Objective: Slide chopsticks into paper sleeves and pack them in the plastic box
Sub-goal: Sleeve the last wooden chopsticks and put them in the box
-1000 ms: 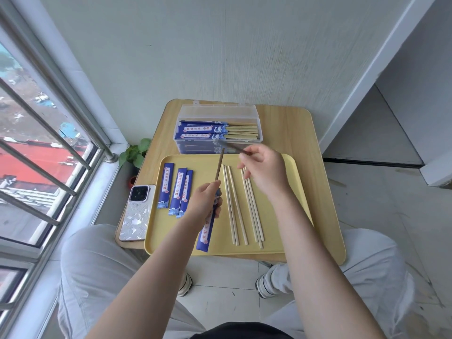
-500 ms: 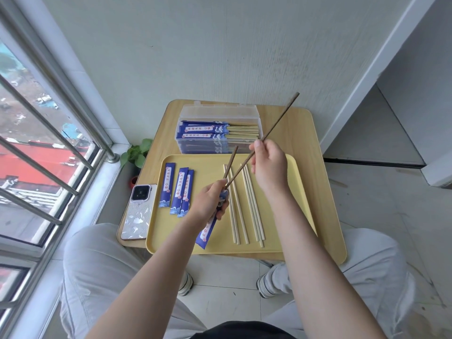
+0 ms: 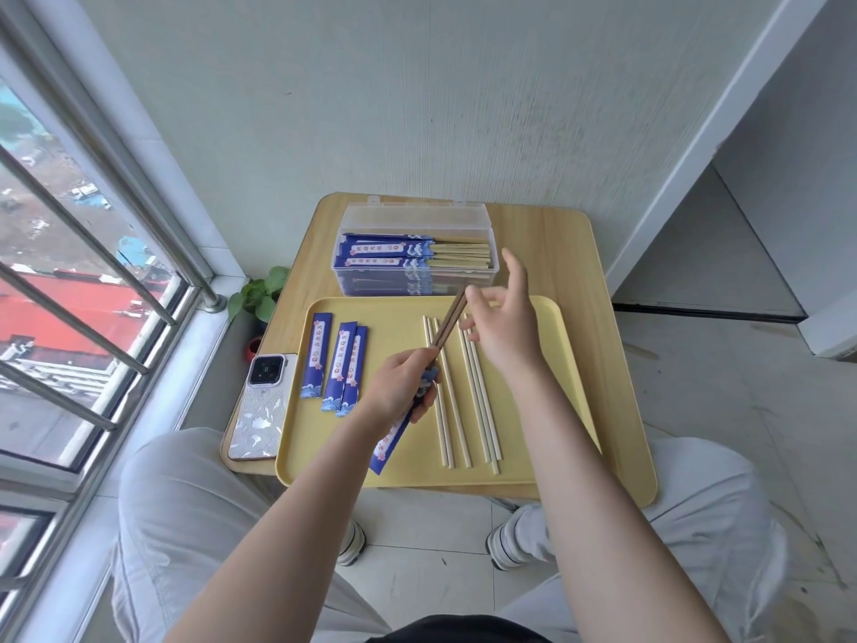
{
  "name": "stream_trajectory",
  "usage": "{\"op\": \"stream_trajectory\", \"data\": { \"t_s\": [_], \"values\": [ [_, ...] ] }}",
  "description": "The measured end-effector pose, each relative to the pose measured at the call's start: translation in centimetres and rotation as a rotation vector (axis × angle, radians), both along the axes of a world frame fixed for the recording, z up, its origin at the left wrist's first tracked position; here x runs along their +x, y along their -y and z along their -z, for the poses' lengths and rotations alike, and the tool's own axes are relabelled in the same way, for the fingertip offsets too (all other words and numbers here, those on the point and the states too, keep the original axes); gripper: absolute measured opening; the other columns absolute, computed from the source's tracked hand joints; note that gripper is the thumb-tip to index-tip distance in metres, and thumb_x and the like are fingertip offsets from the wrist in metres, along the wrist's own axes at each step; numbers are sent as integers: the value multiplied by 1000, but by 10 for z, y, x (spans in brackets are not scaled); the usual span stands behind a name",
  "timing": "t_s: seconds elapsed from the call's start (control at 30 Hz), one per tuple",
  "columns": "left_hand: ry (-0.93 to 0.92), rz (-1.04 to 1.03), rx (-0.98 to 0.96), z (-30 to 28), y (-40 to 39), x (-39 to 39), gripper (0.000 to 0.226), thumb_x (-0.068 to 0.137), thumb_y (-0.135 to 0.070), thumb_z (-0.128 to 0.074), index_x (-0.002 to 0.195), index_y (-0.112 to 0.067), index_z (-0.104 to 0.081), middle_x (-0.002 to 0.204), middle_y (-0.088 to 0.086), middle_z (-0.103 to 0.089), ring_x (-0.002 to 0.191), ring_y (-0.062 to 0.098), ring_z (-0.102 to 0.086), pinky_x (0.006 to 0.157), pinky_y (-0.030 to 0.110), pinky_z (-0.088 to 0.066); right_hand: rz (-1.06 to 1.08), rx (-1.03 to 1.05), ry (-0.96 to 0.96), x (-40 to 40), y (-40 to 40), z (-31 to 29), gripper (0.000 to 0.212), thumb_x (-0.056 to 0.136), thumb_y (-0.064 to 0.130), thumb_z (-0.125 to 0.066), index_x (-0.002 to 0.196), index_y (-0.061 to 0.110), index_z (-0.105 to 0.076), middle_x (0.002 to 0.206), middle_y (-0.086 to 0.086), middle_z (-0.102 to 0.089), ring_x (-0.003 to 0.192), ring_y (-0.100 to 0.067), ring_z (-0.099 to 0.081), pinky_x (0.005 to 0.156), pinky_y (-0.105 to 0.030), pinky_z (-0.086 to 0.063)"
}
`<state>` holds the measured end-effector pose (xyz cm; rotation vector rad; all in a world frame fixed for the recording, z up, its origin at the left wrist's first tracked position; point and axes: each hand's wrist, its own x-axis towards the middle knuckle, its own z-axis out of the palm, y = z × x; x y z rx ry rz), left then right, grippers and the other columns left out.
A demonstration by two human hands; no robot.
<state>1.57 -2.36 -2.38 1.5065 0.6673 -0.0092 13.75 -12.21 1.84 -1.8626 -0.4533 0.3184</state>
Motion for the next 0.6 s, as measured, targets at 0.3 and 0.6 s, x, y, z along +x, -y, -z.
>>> {"op": "stream_trajectory", "data": {
  "t_s": [0.3, 0.6],
  "values": [
    [-40, -14, -40, 0, 1, 11, 36, 100, -33, -43, 81, -5, -56, 55, 8, -44, 42, 19, -32, 43, 25, -29, -22, 12, -17, 8, -4, 13, 27, 103, 14, -50, 124, 18, -67, 100, 2, -68, 61, -14, -68, 60, -29, -60],
    [-38, -119, 417, -14, -29, 47, 21, 93, -29, -55, 90, -15, -69, 70, -1, -63, 61, 19, -58, 61, 33, -49, 95, 138, -136, 29, -29, 11, 17, 99, 7, -54, 107, 20, -63, 95, -5, -69, 67, -25, -73, 62, -37, -62]
  ]
}}
